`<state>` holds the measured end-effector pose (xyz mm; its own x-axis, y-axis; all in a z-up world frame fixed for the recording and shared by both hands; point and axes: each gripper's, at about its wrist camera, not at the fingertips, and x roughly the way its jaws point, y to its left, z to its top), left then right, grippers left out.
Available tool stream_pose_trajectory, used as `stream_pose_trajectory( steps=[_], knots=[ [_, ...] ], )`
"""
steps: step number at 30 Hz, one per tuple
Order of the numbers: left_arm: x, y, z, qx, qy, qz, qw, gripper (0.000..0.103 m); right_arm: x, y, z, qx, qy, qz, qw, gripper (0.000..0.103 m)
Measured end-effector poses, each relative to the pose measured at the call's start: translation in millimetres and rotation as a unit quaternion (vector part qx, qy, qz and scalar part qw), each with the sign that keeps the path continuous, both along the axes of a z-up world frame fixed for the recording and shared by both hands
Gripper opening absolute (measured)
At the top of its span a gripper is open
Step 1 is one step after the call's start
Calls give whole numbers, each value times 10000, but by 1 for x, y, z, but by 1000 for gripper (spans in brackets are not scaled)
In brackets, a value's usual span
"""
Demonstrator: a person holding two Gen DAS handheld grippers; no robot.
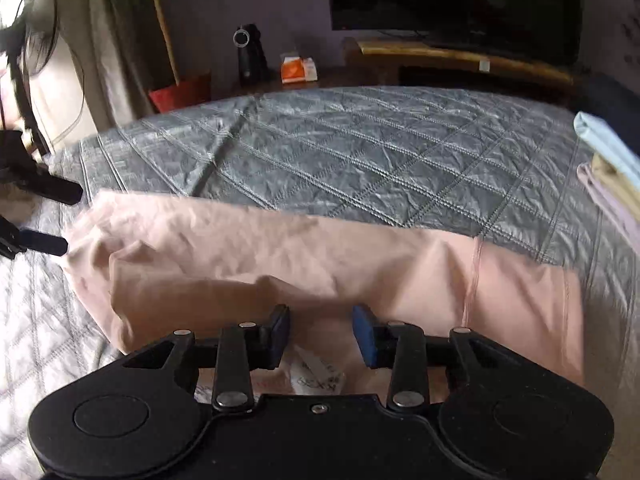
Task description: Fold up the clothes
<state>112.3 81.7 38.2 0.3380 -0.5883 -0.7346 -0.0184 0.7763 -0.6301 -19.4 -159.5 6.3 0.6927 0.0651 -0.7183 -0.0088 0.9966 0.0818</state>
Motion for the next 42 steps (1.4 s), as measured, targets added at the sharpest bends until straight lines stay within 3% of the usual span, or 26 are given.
stream_pose_trajectory(
  steps=[8,19,22,26,27,32,34,39,42],
  knots=[
    [-6,-23,-17,-1059,810,-52,9911,86,1,0,-5,-59,-129,-52,9999,30],
    [-6,-56,-46,-1480,1227,93,9813,86,25,7,-21,19,-157,51,9999,33],
    [-5,-57,-58,-1960,1338,390,9707,86,25,2,-19,50,-162,74,9998,33],
    [-7,-51,-73,-1991,1316,827,9676,86,24,-5,-18,69,-167,134,9997,33],
    [-7,-47,-78,-2051,1330,984,9647,86,24,-7,-18,75,-168,152,9997,33],
    [-7,-20,-96,-2824,1433,1825,9308,84,27,-4,-23,110,-169,153,9997,33],
    [-8,-16,-99,-2959,1430,2004,9230,84,27,-7,-23,126,-169,160,9996,33],
    [-9,-12,-103,-3092,1459,2099,9160,84,28,-13,-18,212,-126,164,9996,33],
    [-8,-10,-103,-3178,1419,2076,9142,73,27,-13,-15,248,-136,210,9994,32]
  ],
)
